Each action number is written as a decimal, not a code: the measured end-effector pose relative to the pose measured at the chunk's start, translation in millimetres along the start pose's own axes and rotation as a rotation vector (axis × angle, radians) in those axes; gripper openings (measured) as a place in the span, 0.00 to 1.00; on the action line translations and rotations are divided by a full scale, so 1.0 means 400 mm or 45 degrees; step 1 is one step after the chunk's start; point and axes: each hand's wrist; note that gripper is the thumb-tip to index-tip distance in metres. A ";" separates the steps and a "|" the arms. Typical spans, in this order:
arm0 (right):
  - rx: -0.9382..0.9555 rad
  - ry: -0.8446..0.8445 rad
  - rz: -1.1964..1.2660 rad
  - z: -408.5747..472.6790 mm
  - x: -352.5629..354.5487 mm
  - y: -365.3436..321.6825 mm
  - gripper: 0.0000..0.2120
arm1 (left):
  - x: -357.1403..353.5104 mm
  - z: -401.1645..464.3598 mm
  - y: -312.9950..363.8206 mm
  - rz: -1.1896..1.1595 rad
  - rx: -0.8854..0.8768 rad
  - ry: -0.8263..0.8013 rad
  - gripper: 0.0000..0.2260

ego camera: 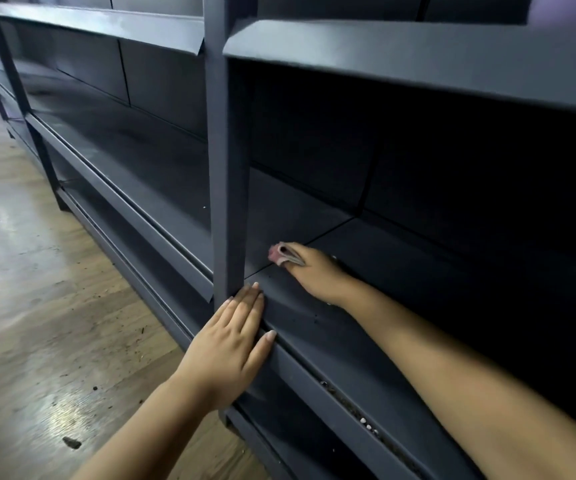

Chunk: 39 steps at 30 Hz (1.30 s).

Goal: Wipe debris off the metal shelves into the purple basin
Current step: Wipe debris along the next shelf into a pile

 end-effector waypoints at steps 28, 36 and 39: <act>-0.024 -0.155 0.450 -0.164 0.025 -0.028 0.16 | -0.013 0.005 -0.011 -0.182 -0.071 0.082 0.38; -0.055 -0.254 0.730 -0.288 0.088 -0.015 0.15 | -0.018 0.003 -0.011 -0.192 -0.046 0.067 0.39; -0.068 -0.246 0.621 -0.325 0.119 0.001 0.19 | -0.014 0.002 -0.010 -0.150 -0.009 0.019 0.41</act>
Point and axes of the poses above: each hand's wrist, its own z-axis towards the middle knuckle, its own x-axis out of the back of the hand, y = z × x, and after that the axes turned 15 degrees about x, right-handed
